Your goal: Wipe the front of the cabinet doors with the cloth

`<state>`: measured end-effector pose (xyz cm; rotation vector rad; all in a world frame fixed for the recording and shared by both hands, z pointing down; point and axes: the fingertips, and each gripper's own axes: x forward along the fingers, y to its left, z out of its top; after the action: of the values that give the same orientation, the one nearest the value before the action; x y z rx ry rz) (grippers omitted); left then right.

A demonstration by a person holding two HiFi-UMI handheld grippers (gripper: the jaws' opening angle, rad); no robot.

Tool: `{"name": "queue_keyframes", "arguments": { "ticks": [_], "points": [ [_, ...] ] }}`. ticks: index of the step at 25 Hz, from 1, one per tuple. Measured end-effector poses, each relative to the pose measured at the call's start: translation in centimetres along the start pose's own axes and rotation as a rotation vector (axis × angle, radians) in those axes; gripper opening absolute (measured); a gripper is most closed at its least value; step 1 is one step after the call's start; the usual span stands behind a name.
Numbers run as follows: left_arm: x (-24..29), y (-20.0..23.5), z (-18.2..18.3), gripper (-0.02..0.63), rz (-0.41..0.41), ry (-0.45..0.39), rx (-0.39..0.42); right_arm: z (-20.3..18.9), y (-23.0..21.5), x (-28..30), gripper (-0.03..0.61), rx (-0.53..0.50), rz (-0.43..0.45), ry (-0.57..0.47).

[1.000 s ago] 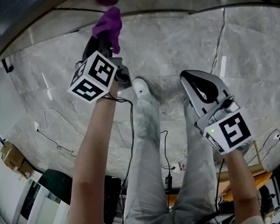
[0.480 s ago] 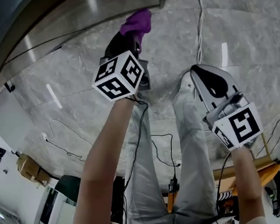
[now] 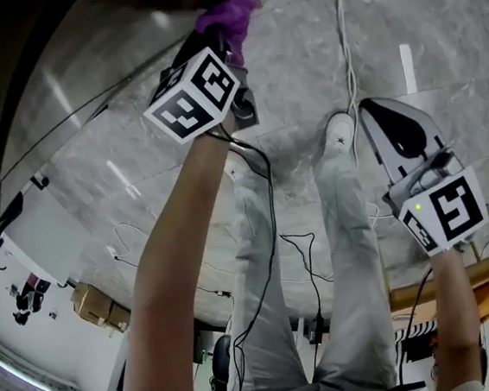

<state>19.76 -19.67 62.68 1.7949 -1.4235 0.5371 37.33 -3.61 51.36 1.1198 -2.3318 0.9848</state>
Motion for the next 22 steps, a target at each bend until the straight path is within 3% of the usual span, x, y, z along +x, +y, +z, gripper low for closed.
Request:
{"name": "queue_keyframes", "arguments": {
  "ticks": [7, 13, 22],
  "points": [
    [-0.5, 1.9, -0.6, 0.058, 0.020, 0.032, 0.101, -2.2, -0.2, 0.7, 0.028, 0.018, -0.019, -0.036],
    [-2.3, 9.5, 0.0, 0.058, 0.053, 0.049, 0.087, 0.6, 5.6, 4.4, 0.028, 0.024, -0.009, -0.078],
    [-5.5, 20.5, -0.3, 0.060, 0.184, 0.087, 0.070, -1.2, 12.2, 8.9, 0.028, 0.036, 0.027, -0.084]
  ]
}}
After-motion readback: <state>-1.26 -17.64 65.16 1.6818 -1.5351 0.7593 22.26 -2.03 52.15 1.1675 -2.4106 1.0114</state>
